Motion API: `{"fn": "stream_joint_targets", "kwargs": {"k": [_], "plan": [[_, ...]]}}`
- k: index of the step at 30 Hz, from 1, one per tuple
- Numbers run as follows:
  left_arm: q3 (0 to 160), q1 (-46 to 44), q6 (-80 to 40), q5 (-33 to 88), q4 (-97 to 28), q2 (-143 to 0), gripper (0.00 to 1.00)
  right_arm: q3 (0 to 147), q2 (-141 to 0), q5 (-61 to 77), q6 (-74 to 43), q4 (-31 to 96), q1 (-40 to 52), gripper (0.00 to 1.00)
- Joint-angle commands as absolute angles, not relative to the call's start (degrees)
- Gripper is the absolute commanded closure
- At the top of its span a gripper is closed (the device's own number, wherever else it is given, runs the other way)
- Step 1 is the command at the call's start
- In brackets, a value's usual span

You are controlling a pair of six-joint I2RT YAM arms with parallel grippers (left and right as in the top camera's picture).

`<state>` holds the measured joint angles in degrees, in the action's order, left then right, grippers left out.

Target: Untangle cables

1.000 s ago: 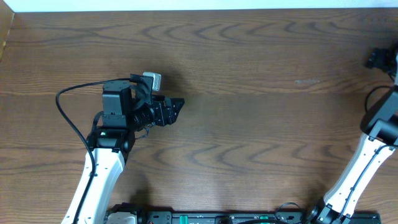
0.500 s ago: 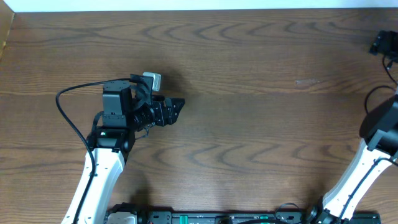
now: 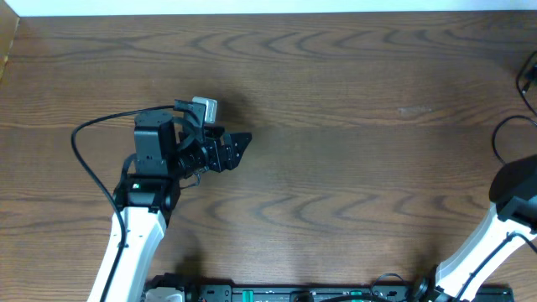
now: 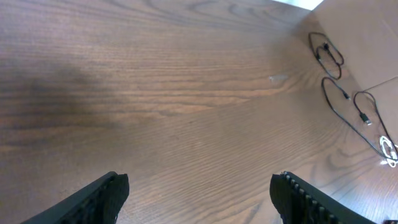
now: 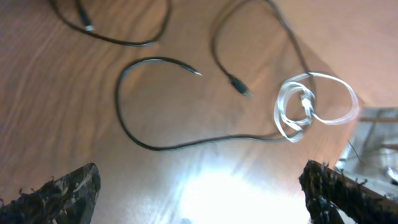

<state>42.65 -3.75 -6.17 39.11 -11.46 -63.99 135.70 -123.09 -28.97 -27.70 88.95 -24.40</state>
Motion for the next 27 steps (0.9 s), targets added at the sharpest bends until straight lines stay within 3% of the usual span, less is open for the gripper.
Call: {"fn": "stream_joint_targets", "kwargs": {"k": [1, 11, 27], "plan": [[42.5, -3.6, -6.5, 40.1, -11.6, -61.8, 0.21, 135.9, -118.3, -35.3, -34.4, 90.6, -24.3, 0.01], [42.5, -3.6, -6.5, 40.0, -13.5, -57.8, 0.21, 135.9, -115.7, -33.3, -35.0, 95.0, -24.3, 0.01], [42.5, -3.6, -5.5, 30.3, -20.9, -51.6, 0.21, 135.9, -111.6, -24.7, -24.8, 94.2, -20.6, 0.04]]}}
